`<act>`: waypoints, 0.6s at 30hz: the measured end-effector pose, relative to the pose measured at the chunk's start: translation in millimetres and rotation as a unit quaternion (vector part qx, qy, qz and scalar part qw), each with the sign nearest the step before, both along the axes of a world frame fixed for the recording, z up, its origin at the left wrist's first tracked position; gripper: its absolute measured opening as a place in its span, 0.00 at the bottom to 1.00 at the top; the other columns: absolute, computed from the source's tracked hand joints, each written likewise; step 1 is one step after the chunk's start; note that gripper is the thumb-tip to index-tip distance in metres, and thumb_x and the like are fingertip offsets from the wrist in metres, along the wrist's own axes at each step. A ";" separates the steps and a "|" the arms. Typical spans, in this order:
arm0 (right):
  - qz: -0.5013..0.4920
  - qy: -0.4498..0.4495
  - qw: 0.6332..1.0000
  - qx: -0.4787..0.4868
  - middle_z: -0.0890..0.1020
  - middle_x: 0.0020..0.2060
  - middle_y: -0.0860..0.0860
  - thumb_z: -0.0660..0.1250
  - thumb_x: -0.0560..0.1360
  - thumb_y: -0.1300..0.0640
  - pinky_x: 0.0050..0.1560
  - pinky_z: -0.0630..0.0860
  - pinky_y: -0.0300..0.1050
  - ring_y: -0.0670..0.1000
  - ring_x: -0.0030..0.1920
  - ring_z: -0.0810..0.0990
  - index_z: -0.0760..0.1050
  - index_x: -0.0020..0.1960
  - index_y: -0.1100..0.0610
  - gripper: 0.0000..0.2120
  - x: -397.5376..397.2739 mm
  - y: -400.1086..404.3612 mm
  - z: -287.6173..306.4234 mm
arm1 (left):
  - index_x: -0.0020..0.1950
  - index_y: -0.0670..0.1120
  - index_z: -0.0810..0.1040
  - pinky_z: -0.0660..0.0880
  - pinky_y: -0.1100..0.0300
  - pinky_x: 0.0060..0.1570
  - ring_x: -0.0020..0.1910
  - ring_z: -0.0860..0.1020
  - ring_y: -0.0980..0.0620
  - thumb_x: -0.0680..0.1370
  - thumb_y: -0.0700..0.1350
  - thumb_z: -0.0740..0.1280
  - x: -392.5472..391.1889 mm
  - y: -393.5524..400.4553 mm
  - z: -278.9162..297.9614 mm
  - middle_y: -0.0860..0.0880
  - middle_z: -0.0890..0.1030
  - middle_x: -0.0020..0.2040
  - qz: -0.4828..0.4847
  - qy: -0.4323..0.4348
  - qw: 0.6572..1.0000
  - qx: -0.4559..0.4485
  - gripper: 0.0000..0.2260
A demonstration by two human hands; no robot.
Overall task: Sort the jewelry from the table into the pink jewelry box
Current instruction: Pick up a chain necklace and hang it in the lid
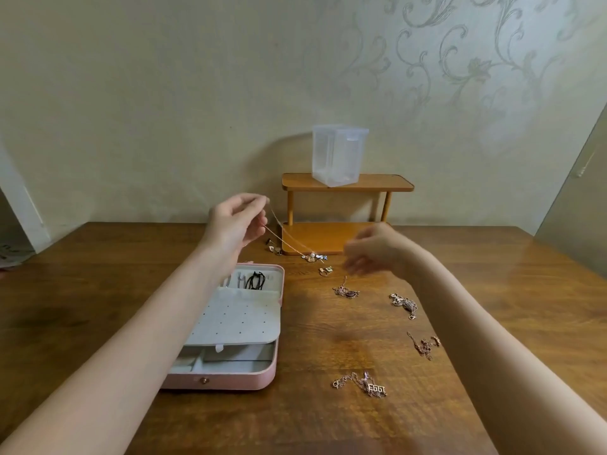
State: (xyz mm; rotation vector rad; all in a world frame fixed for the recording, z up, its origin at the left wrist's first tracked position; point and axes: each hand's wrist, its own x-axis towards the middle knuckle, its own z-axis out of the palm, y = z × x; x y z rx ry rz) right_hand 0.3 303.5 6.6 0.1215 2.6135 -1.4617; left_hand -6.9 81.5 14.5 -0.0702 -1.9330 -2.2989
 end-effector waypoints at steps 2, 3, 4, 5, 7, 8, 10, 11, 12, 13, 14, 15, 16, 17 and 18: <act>0.087 -0.067 0.990 0.093 0.83 0.39 0.55 0.67 0.75 0.60 0.32 0.77 0.37 0.47 0.33 0.81 0.77 0.48 0.62 0.05 -1.3 -5.4 -10.8 | 0.44 0.47 0.80 0.74 0.70 0.31 0.33 0.76 0.59 0.77 0.40 0.66 -1.8 2.2 10.8 0.51 0.78 0.36 0.044 0.096 0.983 -0.148 0.04; 0.120 -0.086 0.981 0.126 0.83 0.40 0.54 0.67 0.74 0.60 0.32 0.77 0.36 0.47 0.34 0.81 0.78 0.47 0.61 0.05 -1.5 -9.1 -14.7 | 0.44 0.47 0.80 0.74 0.70 0.31 0.32 0.77 0.60 0.76 0.41 0.67 -2.3 3.3 16.6 0.52 0.79 0.35 0.067 0.152 0.961 -0.223 0.04; 0.147 -0.101 0.972 0.152 0.83 0.40 0.53 0.68 0.74 0.59 0.32 0.76 0.36 0.47 0.34 0.81 0.79 0.47 0.60 0.04 -1.1 -12.5 -17.7 | 0.45 0.47 0.81 0.74 0.71 0.31 0.31 0.77 0.61 0.76 0.41 0.67 -1.9 4.8 22.6 0.52 0.79 0.35 0.082 0.211 0.929 -0.293 0.03; 0.171 -0.116 0.963 0.172 0.83 0.40 0.53 0.68 0.74 0.59 0.32 0.76 0.35 0.46 0.34 0.80 0.79 0.47 0.60 0.05 -0.7 -15.7 -19.5 | 0.46 0.46 0.81 0.74 0.72 0.31 0.30 0.78 0.62 0.76 0.41 0.67 0.0 6.6 28.5 0.53 0.80 0.35 0.086 0.265 0.892 -0.357 0.03; 0.199 -0.130 0.949 0.206 0.82 0.41 0.53 0.67 0.74 0.59 0.32 0.77 0.35 0.47 0.35 0.80 0.79 0.51 0.61 0.08 0.3 -20.6 -18.2 | 0.49 0.45 0.82 0.73 0.72 0.36 0.31 0.78 0.62 0.76 0.43 0.67 5.7 13.1 37.4 0.52 0.81 0.37 0.068 0.336 0.820 -0.459 0.05; 0.199 -0.111 0.949 0.217 0.82 0.42 0.53 0.67 0.74 0.60 0.33 0.77 0.35 0.47 0.36 0.80 0.79 0.53 0.62 0.09 0.7 -22.0 -14.5 | 0.49 0.45 0.82 0.74 0.71 0.40 0.32 0.78 0.61 0.76 0.44 0.67 8.0 17.0 40.3 0.51 0.82 0.39 0.051 0.351 0.797 -0.489 0.06; 0.176 -0.017 0.963 0.202 0.82 0.43 0.53 0.66 0.75 0.60 0.35 0.78 0.36 0.47 0.37 0.80 0.78 0.54 0.62 0.10 0.4 -23.5 -1.0 | 0.49 0.45 0.83 0.75 0.65 0.44 0.33 0.79 0.58 0.76 0.45 0.67 11.4 24.8 44.6 0.49 0.83 0.40 0.019 0.354 0.780 -0.516 0.07; 0.159 0.043 0.973 0.159 0.83 0.44 0.53 0.66 0.75 0.61 0.36 0.78 0.36 0.47 0.38 0.80 0.78 0.55 0.62 0.09 0.9 -24.7 8.8 | 0.48 0.46 0.83 0.75 0.63 0.45 0.33 0.79 0.57 0.76 0.45 0.68 12.1 27.7 46.1 0.49 0.84 0.39 0.012 0.352 0.777 -0.521 0.06; 0.149 0.094 0.981 0.087 0.83 0.45 0.54 0.65 0.76 0.62 0.37 0.78 0.37 0.47 0.38 0.80 0.78 0.54 0.61 0.09 2.8 -26.9 20.0 | 0.47 0.46 0.83 0.74 0.63 0.46 0.33 0.79 0.57 0.76 0.45 0.68 11.5 29.6 46.9 0.49 0.84 0.38 0.010 0.354 0.776 -0.522 0.06; 0.150 0.122 0.981 -0.009 0.83 0.46 0.56 0.64 0.76 0.62 0.36 0.78 0.36 0.48 0.38 0.80 0.78 0.54 0.62 0.08 4.6 -29.4 30.7 | 0.46 0.47 0.83 0.74 0.63 0.45 0.33 0.79 0.57 0.75 0.45 0.69 10.8 31.2 47.4 0.50 0.83 0.37 0.011 0.356 0.778 -0.519 0.05; 0.163 0.125 0.973 -0.108 0.83 0.46 0.57 0.63 0.77 0.63 0.36 0.77 0.36 0.48 0.39 0.80 0.78 0.54 0.63 0.08 6.3 -32.0 39.9 | 0.45 0.47 0.83 0.74 0.64 0.43 0.33 0.78 0.57 0.75 0.45 0.69 9.6 31.6 47.7 0.51 0.82 0.36 0.017 0.357 0.784 -0.507 0.04; 0.183 0.108 0.959 -0.188 0.82 0.46 0.59 0.61 0.78 0.65 0.36 0.77 0.36 0.49 0.39 0.80 0.77 0.53 0.64 0.08 7.3 -35.2 46.6 | 0.44 0.47 0.83 0.73 0.64 0.42 0.33 0.78 0.56 0.74 0.45 0.70 8.8 31.0 48.4 0.51 0.81 0.36 0.026 0.357 0.795 -0.490 0.03; 0.203 0.083 0.946 -0.239 0.82 0.45 0.60 0.59 0.78 0.66 0.37 0.78 0.36 0.50 0.39 0.81 0.77 0.53 0.65 0.09 8.1 -39.2 50.3 | 0.43 0.46 0.82 0.73 0.65 0.40 0.33 0.78 0.56 0.74 0.44 0.70 7.6 29.5 49.1 0.51 0.81 0.35 0.037 0.357 0.806 -0.470 0.02; 0.217 0.064 0.938 -0.264 0.82 0.44 0.60 0.58 0.78 0.66 0.38 0.78 0.36 0.50 0.40 0.81 0.76 0.52 0.66 0.09 7.9 -43.7 51.2 | 0.43 0.46 0.82 0.73 0.67 0.39 0.32 0.78 0.57 0.73 0.43 0.71 6.5 26.7 49.9 0.51 0.81 0.34 0.045 0.357 0.816 -0.452 0.02; 0.219 0.060 0.935 -0.271 0.82 0.42 0.59 0.58 0.79 0.66 0.39 0.78 0.36 0.50 0.39 0.80 0.76 0.52 0.66 0.09 7.0 -48.3 50.3 | 0.43 0.46 0.82 0.73 0.69 0.38 0.32 0.77 0.59 0.73 0.43 0.71 6.3 23.1 50.5 0.52 0.81 0.34 0.052 0.355 0.824 -0.439 0.02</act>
